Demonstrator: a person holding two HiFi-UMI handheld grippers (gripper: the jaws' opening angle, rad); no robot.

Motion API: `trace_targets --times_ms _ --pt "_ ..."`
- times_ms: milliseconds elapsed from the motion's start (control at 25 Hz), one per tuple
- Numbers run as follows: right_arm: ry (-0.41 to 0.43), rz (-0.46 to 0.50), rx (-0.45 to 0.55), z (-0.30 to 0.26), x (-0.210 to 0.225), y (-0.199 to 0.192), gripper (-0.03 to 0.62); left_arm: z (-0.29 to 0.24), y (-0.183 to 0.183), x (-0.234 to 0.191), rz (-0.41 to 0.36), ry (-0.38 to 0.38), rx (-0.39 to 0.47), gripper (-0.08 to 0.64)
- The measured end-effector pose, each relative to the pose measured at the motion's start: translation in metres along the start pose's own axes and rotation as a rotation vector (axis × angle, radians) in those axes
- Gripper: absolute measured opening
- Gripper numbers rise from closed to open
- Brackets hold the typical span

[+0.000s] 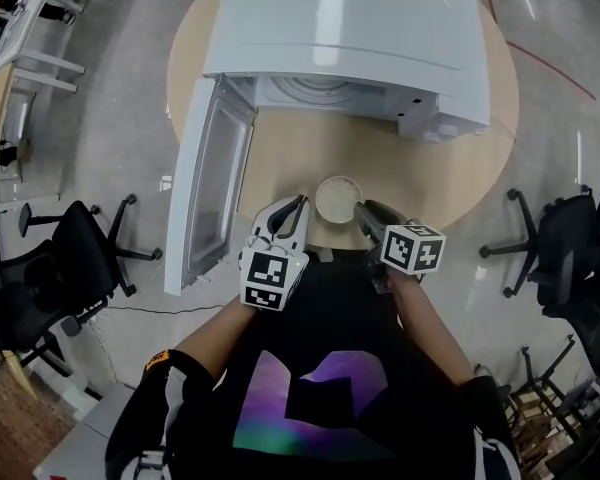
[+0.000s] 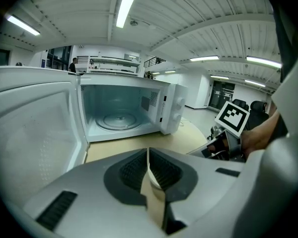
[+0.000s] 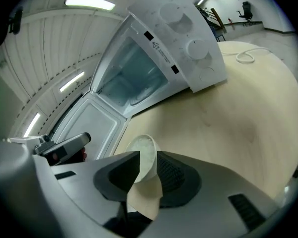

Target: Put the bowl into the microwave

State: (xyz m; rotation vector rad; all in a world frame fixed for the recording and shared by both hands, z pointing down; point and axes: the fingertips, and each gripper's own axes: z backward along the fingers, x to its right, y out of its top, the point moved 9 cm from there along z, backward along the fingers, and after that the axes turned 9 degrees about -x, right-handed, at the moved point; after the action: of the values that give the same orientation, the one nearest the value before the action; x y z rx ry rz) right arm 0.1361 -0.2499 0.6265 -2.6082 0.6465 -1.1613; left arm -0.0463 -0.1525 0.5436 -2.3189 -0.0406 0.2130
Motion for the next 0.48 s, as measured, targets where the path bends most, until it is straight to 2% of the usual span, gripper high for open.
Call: trace_targets --times_ms 160,480 --pt "0.044 -0.043 -0.015 -0.009 0.012 0.007 0.091 -0.006 0.006 -0.002 -0.004 0.018 -0.013 0.048" --pt "0.095 -0.071 -0.072 -0.024 0.020 0.012 0.091 -0.014 0.013 -0.008 0.005 0.036 -0.025 0.048"
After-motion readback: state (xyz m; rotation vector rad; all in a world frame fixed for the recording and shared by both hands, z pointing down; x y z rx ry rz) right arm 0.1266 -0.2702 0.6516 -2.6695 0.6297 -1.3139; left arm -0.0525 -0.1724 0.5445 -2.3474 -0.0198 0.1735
